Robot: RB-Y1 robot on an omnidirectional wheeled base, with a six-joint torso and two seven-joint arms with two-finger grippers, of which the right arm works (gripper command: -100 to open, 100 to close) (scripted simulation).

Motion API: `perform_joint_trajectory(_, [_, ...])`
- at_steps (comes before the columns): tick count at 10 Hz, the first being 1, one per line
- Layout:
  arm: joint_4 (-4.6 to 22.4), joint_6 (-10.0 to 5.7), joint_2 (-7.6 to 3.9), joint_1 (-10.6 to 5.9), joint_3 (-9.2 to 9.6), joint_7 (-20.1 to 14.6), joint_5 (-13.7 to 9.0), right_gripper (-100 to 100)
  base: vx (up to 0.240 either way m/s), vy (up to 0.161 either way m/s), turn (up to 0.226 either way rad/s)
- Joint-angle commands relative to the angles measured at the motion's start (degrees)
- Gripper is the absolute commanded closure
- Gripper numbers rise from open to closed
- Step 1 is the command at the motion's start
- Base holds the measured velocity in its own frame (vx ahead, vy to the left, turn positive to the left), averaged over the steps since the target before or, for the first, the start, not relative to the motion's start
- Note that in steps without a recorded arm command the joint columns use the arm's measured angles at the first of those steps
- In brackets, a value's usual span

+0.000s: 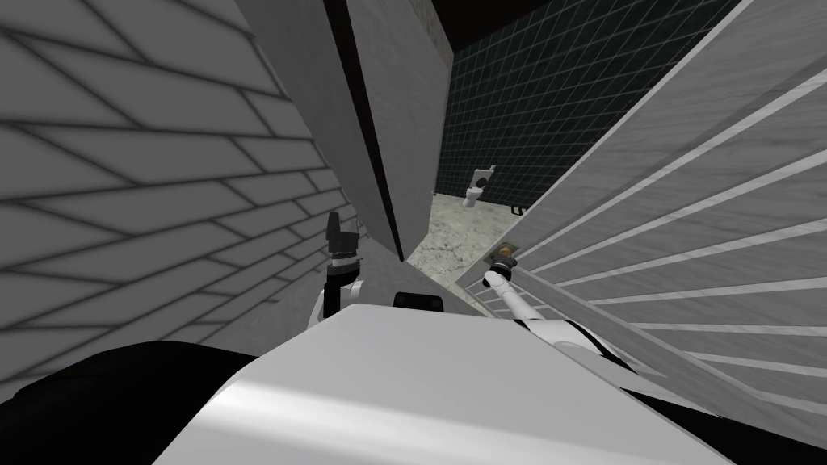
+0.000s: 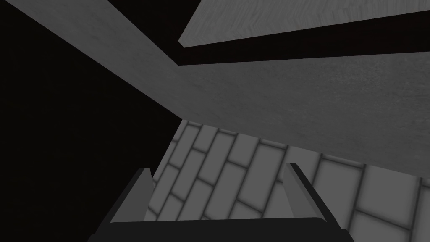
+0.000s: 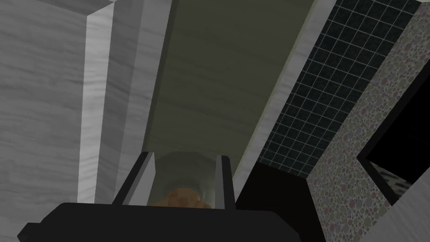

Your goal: Push the door open

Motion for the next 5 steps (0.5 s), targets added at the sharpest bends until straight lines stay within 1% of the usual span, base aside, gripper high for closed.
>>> perform_joint_trajectory(1, [-0.19,0.9,-0.58,-0.67,-0.17,-2.1,-0.53,100,0.049,-0.034,-0.02])
perform_joint_trajectory(2, [-0.19,0.9,-0.58,-0.67,-0.17,-2.1,-0.53,100,0.025,-0.022,0.0])
perform_joint_trajectory(3, [-0.05,1.32,-0.36,-1.05,0.32,-4.23,-1.32,100,0.04,-0.021,-0.035])
perform_joint_trajectory(4, [-0.05,1.32,-0.36,-1.05,0.32,-4.48,-1.32,100,0.04,-0.021,-0.025])
perform_joint_trajectory(5, [0.1,1.74,-0.13,-1.43,0.81,-5.8,-2.1,100,0.046,-0.025,-0.05])
